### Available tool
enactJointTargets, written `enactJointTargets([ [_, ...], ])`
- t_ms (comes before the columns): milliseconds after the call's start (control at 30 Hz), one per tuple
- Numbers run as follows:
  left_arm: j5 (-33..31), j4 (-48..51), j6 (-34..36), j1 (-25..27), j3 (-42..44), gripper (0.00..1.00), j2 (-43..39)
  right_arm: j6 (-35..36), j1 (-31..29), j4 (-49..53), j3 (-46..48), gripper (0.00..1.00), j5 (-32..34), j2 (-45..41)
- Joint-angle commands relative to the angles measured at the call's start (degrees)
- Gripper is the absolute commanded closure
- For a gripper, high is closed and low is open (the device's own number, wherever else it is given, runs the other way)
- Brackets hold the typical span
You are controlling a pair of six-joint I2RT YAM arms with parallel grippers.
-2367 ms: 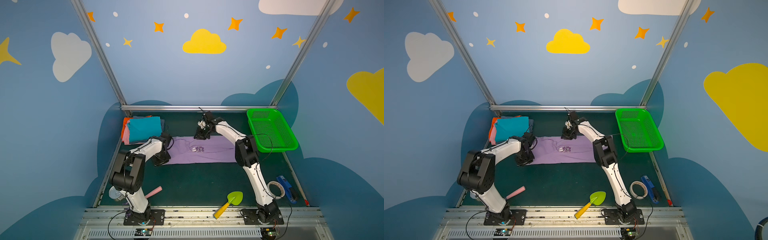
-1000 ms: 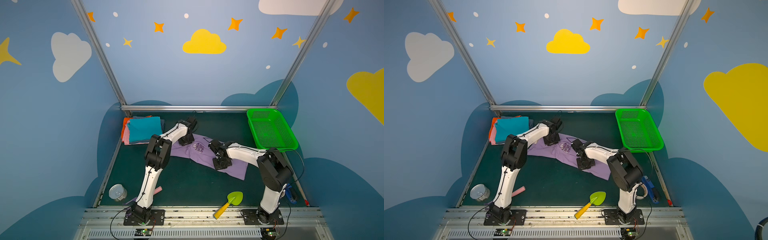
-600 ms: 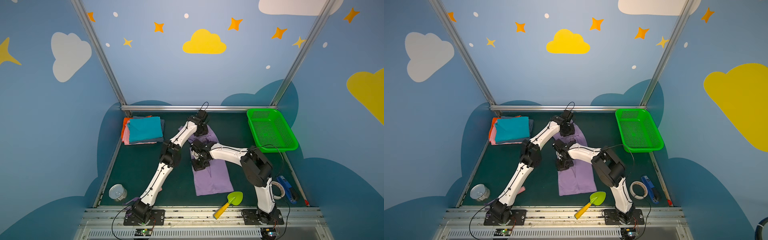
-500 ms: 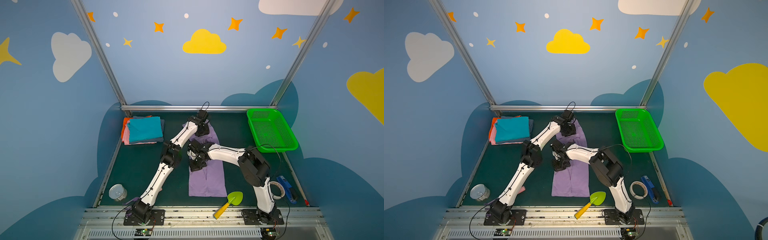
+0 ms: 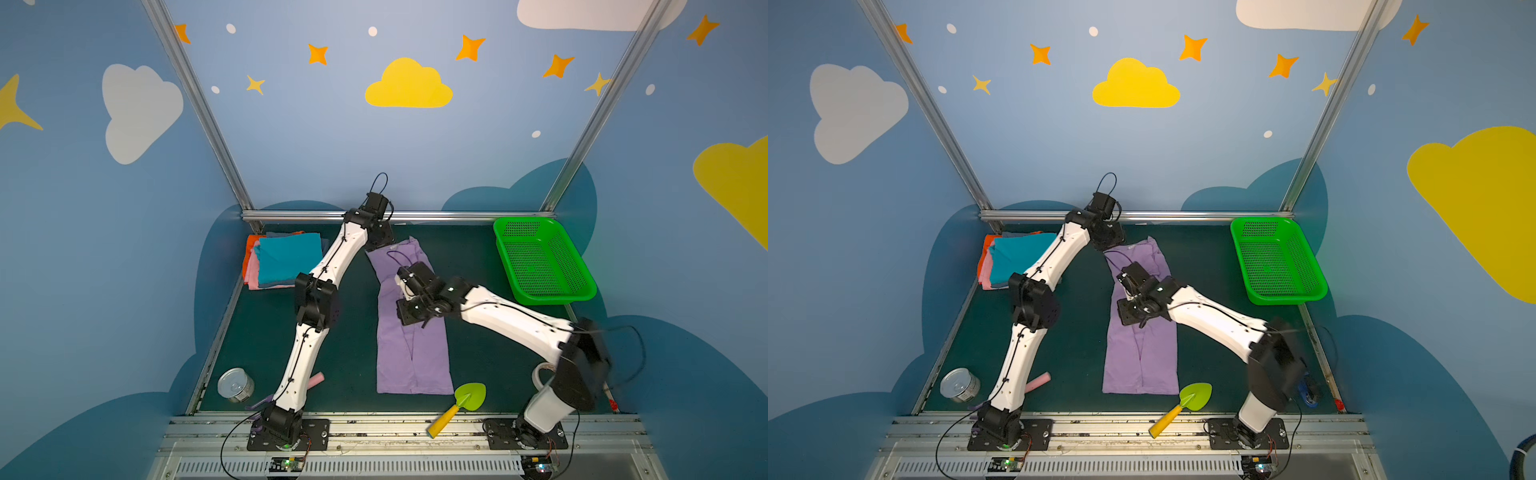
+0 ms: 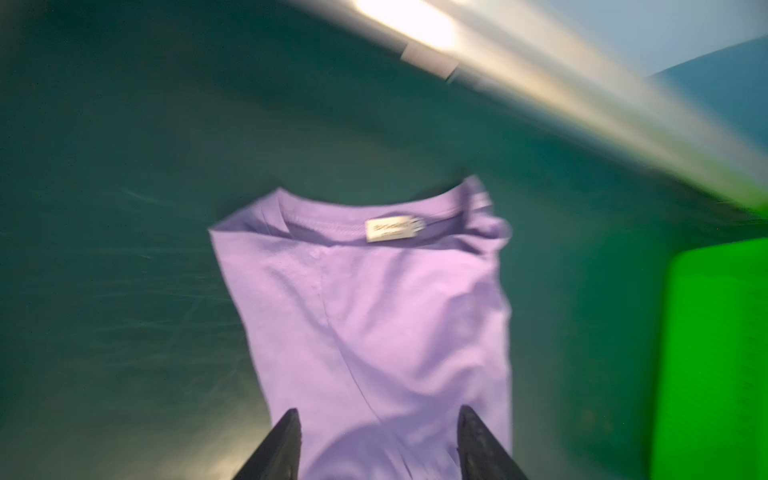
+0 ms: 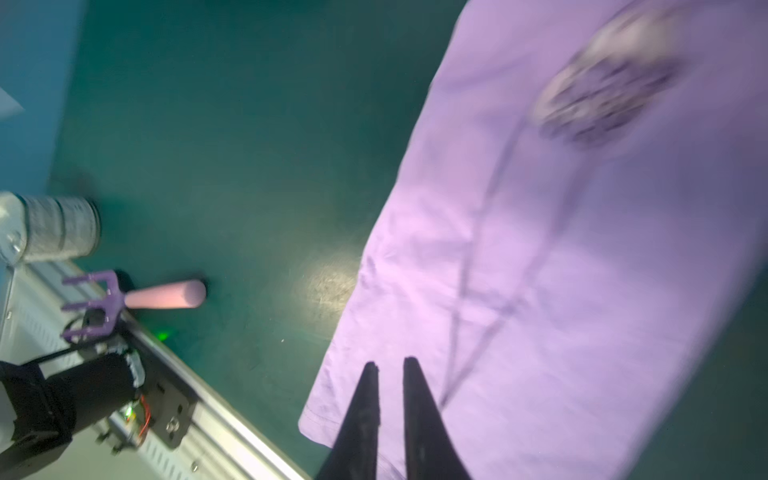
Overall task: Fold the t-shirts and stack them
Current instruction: 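Swing the strip with both grippers so the collar points away from the robot, then move the right gripper to the near hem while the left gripper holds the collar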
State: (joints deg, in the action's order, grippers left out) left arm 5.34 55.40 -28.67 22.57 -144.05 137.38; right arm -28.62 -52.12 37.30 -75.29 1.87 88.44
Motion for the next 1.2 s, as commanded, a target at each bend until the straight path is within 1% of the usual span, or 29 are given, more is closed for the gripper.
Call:
enactJointTargets([
  [0,-4.64,0.42,2.57,2.84,7.65,0.39,-10.62,-0.80,0.16,4.17,6.73,0.82,12.36,-7.30],
  [100,-5.51,-4.85,2.68,4.21,21.13,0.38,-18.51,-3.08,0.40,2.76,13.87,0.82,16.14,-12.93],
  [133,-5.86,-6.65,2.23,4.59,25.29,0.38,-20.36,-3.80,0.44,2.15,16.16,0.83,16.26,-14.49],
  [200,-5.62,-9.24,0.62,5.04,30.74,0.39,-21.62,-5.09,0.44,0.95,20.09,0.88,15.18,-16.98],
  [267,-4.43,-10.28,-0.84,5.19,33.12,0.41,-20.69,-5.77,0.44,-0.48,23.53,0.91,13.92,-18.99],
  [367,-4.20,-10.22,-2.11,5.67,33.36,0.45,-16.84,-7.49,0.44,-0.24,27.00,0.92,11.72,-20.87],
  [467,-4.88,-9.72,-2.54,5.85,31.85,0.48,-12.51,-8.73,0.44,0.06,29.38,0.92,7.91,-20.94],
  [567,-6.15,-8.08,-2.67,5.77,28.76,0.51,-7.79,-9.31,0.35,-0.32,31.34,0.93,4.17,-18.65],
  [667,-7.50,-5.27,-2.79,5.58,24.15,0.52,-2.86,-11.86,0.27,2.24,30.25,0.95,2.43,-13.99],
  [733,-8.55,-3.41,-2.93,5.30,20.75,0.52,0.65,-11.65,0.04,3.07,29.00,0.99,1.76,-9.92],
  [833,-10.39,0.63,-3.82,4.07,15.07,0.53,5.72,-10.90,-0.24,3.20,27.00,1.00,-0.02,-4.42],
  [1033,-9.03,1.72,-4.38,-0.05,7.90,0.52,12.03,-9.50,-0.96,2.17,22.68,1.00,-2.64,5.03],
  [1167,-6.25,1.21,-3.61,-2.80,0.96,0.47,16.62,-8.78,-1.19,1.89,20.18,1.00,-5.04,10.76],
])
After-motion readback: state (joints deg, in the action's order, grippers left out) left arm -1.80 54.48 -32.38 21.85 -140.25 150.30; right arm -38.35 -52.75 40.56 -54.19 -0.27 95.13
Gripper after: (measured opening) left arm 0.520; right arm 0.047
